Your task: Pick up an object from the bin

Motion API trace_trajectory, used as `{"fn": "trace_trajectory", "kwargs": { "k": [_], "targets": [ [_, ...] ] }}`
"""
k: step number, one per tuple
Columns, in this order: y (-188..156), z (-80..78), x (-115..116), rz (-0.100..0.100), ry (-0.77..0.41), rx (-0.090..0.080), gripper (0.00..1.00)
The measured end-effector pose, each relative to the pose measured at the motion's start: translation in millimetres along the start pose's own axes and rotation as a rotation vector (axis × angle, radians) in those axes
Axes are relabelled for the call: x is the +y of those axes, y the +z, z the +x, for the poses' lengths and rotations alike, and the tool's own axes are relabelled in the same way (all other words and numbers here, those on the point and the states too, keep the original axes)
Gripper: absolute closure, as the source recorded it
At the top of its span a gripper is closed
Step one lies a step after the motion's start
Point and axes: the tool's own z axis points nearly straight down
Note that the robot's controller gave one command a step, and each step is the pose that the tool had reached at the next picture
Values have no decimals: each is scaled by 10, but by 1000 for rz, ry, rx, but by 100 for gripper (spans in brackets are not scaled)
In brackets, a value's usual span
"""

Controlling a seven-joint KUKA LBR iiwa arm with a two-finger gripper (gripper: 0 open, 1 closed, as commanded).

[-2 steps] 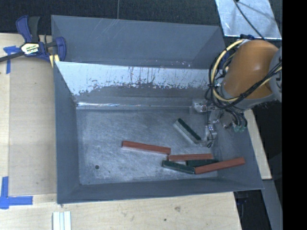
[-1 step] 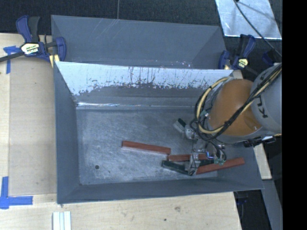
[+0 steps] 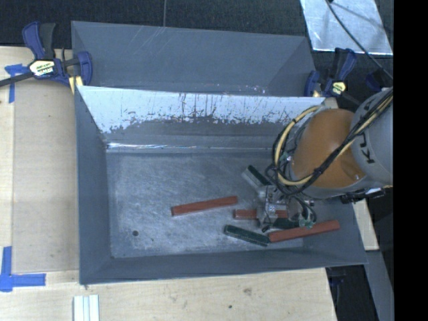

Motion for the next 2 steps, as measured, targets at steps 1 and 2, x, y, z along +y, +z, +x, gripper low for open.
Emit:
{"fn": "trace_trajectory", "kwargs": {
  "k": [1,2],
  "targets": [
    [16,7,3,0,0,2,0],
    [1,-3,6,0,-1,-1,100]
  ]
}}
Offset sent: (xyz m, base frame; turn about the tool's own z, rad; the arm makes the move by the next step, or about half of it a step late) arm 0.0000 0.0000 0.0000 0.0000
